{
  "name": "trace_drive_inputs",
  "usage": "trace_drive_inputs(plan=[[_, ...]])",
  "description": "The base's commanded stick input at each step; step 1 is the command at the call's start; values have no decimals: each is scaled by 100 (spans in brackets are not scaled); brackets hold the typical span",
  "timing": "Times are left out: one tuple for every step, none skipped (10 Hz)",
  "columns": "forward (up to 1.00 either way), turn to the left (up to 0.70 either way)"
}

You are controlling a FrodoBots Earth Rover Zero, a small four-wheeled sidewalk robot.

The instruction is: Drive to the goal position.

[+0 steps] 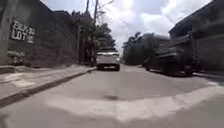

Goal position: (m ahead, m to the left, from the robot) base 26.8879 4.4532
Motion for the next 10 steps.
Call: trace_drive_inputs(plan=[[100, -11], [100, -2], [100, 0], [100, 0], [100, -7], [100, -18], [100, -21], [100, -24], [100, -26], [100, -28]])
